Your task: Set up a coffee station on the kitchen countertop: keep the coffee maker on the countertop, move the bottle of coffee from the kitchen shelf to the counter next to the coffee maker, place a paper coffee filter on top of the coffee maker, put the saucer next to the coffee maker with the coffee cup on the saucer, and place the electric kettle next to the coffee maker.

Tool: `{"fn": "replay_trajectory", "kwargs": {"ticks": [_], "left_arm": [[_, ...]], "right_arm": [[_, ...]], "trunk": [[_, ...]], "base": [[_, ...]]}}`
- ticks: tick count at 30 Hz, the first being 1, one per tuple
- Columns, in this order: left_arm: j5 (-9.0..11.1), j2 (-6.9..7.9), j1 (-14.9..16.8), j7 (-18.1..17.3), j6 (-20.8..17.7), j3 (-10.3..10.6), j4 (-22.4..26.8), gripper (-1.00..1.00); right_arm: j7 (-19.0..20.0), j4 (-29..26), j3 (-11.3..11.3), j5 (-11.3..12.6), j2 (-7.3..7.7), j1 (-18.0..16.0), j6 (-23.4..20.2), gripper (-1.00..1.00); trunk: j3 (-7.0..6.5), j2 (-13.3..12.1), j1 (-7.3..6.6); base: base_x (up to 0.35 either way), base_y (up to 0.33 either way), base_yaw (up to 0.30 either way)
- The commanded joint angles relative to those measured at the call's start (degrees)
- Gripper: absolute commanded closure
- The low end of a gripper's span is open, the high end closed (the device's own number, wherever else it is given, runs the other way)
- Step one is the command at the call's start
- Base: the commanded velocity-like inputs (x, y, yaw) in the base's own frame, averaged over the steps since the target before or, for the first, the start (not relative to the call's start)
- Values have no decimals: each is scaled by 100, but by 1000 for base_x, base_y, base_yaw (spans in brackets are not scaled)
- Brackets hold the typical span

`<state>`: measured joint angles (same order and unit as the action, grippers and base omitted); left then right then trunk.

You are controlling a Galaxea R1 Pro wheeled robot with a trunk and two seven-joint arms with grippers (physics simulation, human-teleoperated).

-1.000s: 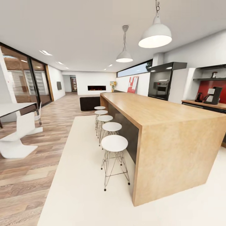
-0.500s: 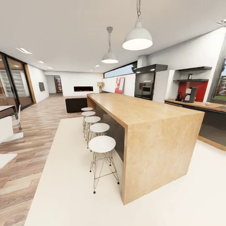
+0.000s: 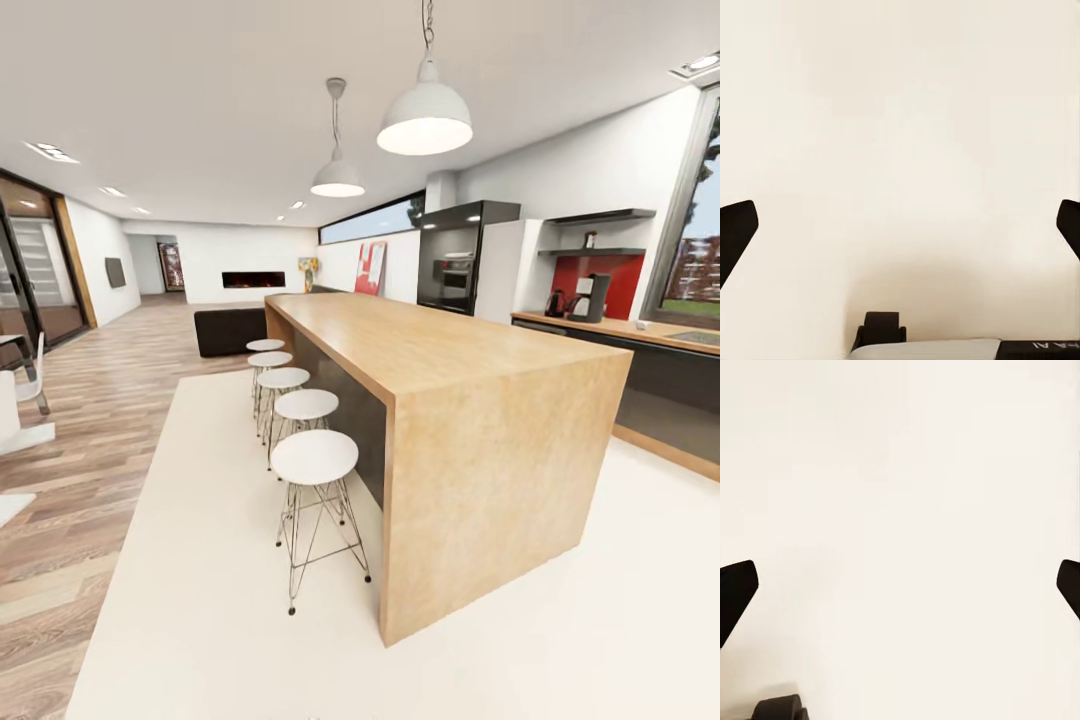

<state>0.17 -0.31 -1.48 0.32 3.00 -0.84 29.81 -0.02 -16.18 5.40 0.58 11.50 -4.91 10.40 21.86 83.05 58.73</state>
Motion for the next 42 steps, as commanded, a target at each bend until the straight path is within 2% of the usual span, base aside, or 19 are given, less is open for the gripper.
{"fn": "replay_trajectory", "kwargs": {"ticks": [1,6,9,11,14,16,26,42], "left_arm": [[1,-31,-1,3,5,-12,-3,-100],[1,-81,-1,10,7,-23,-12,-100],[0,-92,-1,8,12,-28,-11,-100],[2,-97,-1,8,14,-25,-12,-100],[2,-100,-1,10,16,-26,-5,-100],[1,-101,-1,12,16,-31,-8,-100],[0,-101,-1,12,24,-31,-10,-100],[0,-101,-1,6,27,-31,-18,-100]], "right_arm": [[1,-7,146,5,9,-4,47,-100],[-4,-21,394,4,23,-5,86,-100],[-6,-29,638,4,41,-5,95,-100],[-2,-36,1058,2,80,-5,108,-100],[4,-35,1379,-9,104,-2,124,-100],[11,-36,1444,-7,151,-3,138,-100],[11,-43,1473,3,194,-3,120,-100],[10,-43,1464,-3,207,-1,109,-100]], "trunk": [[15,3,0],[60,3,0],[88,3,0],[101,3,0],[109,3,0],[110,3,0],[111,3,0],[122,3,0]], "base": [[0,0,-1],[0,0,0],[0,0,0],[0,0,0],[0,0,0],[0,0,0],[0,0,-47],[0,0,-259]]}}
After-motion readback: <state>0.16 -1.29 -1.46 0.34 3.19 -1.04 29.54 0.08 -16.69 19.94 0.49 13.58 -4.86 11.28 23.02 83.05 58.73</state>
